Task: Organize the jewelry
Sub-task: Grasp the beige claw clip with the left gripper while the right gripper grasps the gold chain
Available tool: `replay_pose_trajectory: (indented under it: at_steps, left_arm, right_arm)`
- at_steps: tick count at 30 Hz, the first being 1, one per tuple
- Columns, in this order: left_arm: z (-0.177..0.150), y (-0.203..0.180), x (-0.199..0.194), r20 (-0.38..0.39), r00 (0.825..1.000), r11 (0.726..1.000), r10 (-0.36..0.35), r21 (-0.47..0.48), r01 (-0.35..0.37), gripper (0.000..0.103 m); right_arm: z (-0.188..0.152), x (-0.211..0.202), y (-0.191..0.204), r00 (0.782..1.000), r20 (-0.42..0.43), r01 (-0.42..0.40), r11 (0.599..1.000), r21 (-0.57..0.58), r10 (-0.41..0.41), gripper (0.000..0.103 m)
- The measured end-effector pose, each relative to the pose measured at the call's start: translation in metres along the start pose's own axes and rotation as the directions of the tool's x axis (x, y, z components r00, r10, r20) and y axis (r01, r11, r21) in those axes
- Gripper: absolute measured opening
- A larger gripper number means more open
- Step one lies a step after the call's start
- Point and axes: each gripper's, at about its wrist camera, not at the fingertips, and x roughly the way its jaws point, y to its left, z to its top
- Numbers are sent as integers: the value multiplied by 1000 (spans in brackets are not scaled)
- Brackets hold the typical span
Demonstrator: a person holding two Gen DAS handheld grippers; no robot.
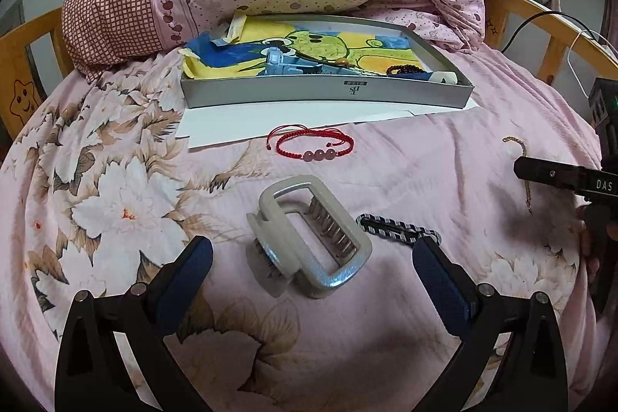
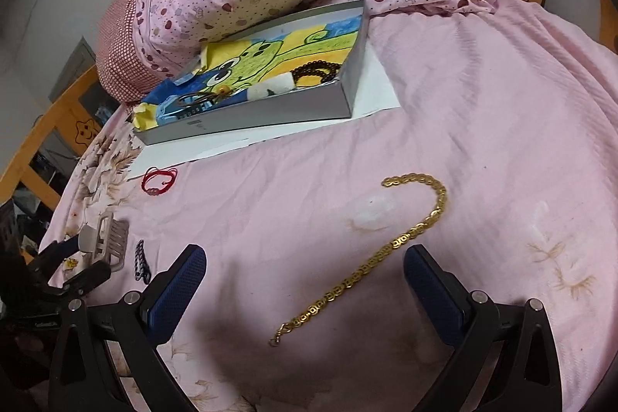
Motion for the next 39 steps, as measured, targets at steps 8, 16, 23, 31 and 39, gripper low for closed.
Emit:
replay_pose_trajectory:
  at_steps: [8,16,23,31,39]
  left_arm:
    - [4,2,9,-6,1000,1000,26,-17,-26,86]
    - [3,-2,16,-34,999,999,33,12,-33,61]
    - [2,-13,13,-14,999,998,34,55,-33,53]
    - [0,-15,11,-15,1000,998,22,57,-21,53]
    - [-2,-17,7,-18,1000,998,8,56,-7,52]
  right_arm:
    - [3,-4,-2,997,-7,74,997,37,-74,88]
    - [0,3,5,999,-21,27,998,48,-26,76]
    - [-7,9,21,995,-46,-92,995,48,94,43]
    - [-12,13,37,985,-96,-144,989,24,146,30]
    - [-20,15,56,992,-125,-27,995,-95,15,23]
